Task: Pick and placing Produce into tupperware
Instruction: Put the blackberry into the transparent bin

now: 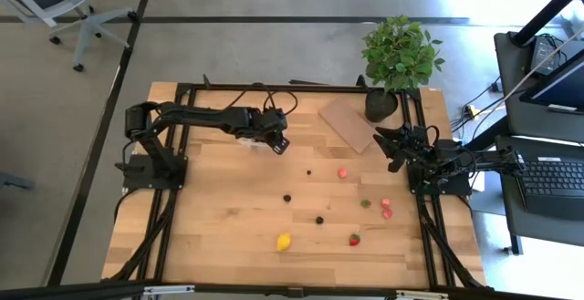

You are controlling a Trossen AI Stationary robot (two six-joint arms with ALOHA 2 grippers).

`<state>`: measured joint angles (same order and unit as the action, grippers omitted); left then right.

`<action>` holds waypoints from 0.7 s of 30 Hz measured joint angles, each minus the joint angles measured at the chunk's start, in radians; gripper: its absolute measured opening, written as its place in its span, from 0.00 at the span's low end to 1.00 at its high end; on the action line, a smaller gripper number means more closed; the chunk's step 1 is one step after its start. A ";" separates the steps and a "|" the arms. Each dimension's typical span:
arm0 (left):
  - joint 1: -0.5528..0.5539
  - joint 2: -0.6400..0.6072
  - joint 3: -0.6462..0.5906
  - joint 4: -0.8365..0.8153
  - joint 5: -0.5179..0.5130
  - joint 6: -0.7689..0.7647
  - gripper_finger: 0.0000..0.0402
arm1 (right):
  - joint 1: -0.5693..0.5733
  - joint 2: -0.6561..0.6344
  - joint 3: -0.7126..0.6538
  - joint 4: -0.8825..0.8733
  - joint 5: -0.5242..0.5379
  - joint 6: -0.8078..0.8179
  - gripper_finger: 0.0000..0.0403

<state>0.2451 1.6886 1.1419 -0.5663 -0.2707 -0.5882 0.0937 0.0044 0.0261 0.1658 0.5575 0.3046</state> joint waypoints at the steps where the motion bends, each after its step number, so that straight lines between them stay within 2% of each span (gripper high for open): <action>1: 0.000 0.000 0.000 0.000 0.000 0.006 0.43 | 0.000 0.000 0.000 0.000 0.000 0.000 0.44; 5: -0.004 -0.020 0.000 0.017 0.000 0.046 0.42 | 0.000 0.000 0.000 0.000 0.000 0.000 0.44; 9: -0.044 -0.064 0.000 0.134 0.002 0.193 0.41 | 0.000 0.000 0.000 -0.001 0.000 0.000 0.44; 12: -0.092 -0.103 0.001 0.215 0.073 0.313 0.41 | 0.000 0.000 0.000 -0.001 0.000 0.001 0.44; 15: -0.145 -0.136 0.001 0.210 0.183 0.396 0.42 | 0.000 0.000 0.000 0.000 0.000 0.001 0.44; 17: -0.187 -0.149 0.001 0.203 0.223 0.409 0.43 | 0.000 0.000 0.000 0.000 0.000 0.001 0.44; 21: -0.273 -0.152 0.001 0.199 0.237 0.384 0.44 | 0.000 0.000 0.000 -0.005 0.000 -0.001 0.44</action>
<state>-0.0283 1.5368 1.1428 -0.3674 -0.0338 -0.2040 0.0940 0.0040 0.0261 0.1606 0.5571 0.3038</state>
